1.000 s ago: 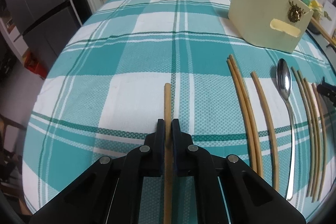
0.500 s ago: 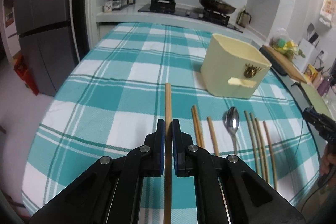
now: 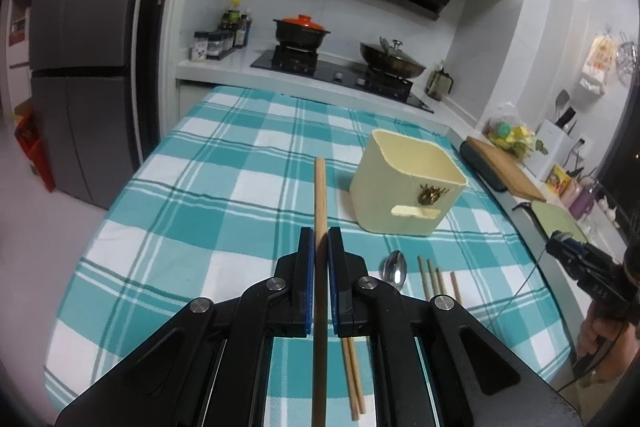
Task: Organize utensils
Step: 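Lift chopstick into the cream box with left tool while right tool drops spoon in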
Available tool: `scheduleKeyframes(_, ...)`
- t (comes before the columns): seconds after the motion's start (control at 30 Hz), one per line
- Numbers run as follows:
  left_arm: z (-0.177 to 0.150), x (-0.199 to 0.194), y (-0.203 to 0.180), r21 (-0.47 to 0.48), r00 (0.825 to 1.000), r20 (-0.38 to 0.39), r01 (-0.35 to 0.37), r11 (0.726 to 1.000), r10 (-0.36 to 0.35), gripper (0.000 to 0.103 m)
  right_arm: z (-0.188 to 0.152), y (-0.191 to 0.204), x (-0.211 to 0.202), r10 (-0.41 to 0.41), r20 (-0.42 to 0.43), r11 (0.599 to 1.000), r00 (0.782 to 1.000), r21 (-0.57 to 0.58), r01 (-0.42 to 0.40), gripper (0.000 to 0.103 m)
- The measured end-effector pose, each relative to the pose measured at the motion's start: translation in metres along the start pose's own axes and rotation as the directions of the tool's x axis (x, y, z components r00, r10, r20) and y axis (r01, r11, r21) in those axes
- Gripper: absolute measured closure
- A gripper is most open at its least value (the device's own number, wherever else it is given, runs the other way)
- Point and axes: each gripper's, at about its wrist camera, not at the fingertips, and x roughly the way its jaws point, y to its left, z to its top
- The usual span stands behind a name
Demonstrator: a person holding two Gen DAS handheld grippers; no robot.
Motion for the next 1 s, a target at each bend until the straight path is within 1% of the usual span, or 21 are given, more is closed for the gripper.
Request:
scheduleKeyframes(0.23,0.005,-0.008,0.001,-0.005,1.0,0.022,0.017,1.0,-0.016,0.098,0.01,0.008,-0.008,0.012,0.025,1.0,1.0,-0.026,-0.012,0.067)
scheduleKeyframes(0.53,0.009,-0.002,0.0,-0.011,0.999,0.027,0.022,1.0,-0.022,0.098,0.015,0.009,-0.012,0.022,0.037,0.999,0.999,-0.033,-0.021,0.067)
scheduleKeyframes(0.63,0.016,-0.001,-0.004,-0.002,0.999,0.032,0.031,1.0,-0.031,0.098,0.016,0.009,-0.012,0.023,0.037,0.999,0.999,-0.032,-0.021,0.067)
scheduleKeyframes(0.73,0.034,-0.002,-0.014,0.026,0.998,0.042,0.051,0.998,-0.052,0.098,0.025,0.007,-0.008,0.029,0.033,0.999,0.999,-0.033,-0.028,0.067)
scheduleKeyframes(0.83,0.065,-0.009,-0.028,0.062,0.992,0.087,0.081,0.995,-0.086,0.098,0.046,0.002,-0.004,0.042,0.037,0.999,0.998,-0.032,-0.04,0.067)
scheduleKeyframes(0.93,0.105,-0.013,-0.048,0.103,0.98,0.143,0.121,0.987,-0.135,0.098,0.083,-0.002,0.003,0.059,0.063,0.998,0.996,-0.027,-0.058,0.067)
scheduleKeyframes(1.0,0.129,-0.008,-0.063,0.136,0.973,0.178,0.124,0.983,-0.148,0.098,0.11,-0.004,0.01,0.061,0.088,0.998,0.994,-0.025,-0.059,0.067)
